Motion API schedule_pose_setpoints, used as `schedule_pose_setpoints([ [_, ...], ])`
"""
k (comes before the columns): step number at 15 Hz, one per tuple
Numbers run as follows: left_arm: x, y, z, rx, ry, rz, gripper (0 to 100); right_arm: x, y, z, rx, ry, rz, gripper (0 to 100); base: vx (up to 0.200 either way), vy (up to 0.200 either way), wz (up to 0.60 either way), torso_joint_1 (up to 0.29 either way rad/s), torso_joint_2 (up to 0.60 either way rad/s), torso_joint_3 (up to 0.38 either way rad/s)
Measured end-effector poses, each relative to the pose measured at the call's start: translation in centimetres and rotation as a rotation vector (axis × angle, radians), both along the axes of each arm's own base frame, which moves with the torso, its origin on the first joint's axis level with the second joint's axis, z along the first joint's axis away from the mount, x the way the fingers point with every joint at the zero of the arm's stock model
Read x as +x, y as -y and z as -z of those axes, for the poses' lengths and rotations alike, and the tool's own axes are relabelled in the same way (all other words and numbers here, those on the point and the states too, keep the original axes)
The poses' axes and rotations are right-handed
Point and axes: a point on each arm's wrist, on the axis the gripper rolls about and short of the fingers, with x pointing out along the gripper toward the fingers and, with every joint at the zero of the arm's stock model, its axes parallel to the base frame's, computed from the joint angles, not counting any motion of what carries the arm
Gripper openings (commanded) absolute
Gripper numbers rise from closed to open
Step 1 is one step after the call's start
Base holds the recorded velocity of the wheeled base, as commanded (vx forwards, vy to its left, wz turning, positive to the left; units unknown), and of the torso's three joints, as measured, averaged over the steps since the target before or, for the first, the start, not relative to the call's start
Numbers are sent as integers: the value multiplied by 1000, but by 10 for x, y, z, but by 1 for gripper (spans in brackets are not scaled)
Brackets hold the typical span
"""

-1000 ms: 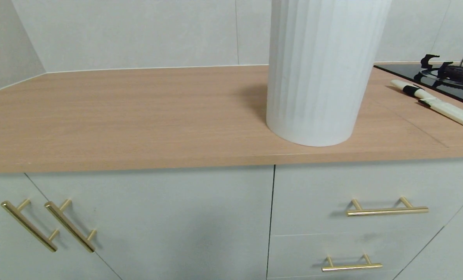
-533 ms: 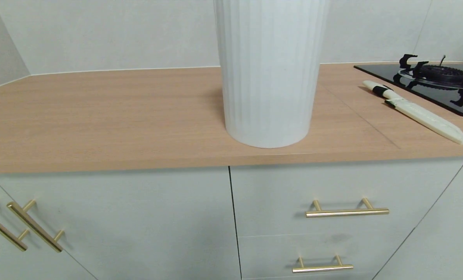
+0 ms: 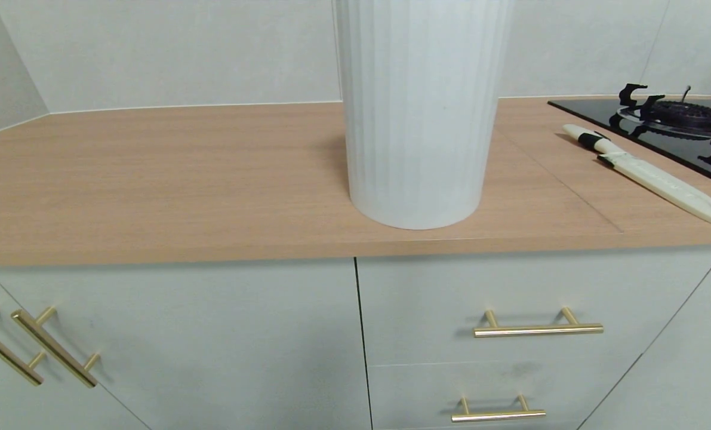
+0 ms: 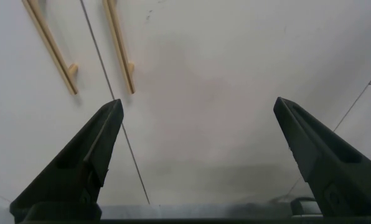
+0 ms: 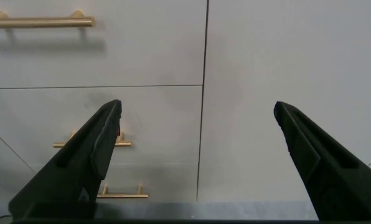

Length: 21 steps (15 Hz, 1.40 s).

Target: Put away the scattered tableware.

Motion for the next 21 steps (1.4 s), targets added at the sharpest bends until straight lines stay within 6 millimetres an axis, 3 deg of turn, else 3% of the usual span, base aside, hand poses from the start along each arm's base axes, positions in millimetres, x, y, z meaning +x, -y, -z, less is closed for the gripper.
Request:
schedule_pose_setpoints([
  [6,0,0,0,0,0,0,100,0,0,0,-1,1,0,100,0,0,0,0,0,0],
  [10,0,0,0,1,0,1,100,0,0,0,-1,1,0,100,0,0,0,62,-221,-237],
  [21,0,0,0,1,0,1,100,0,0,0,-1,0,0,100,0,0,0,179,-487,-286],
])
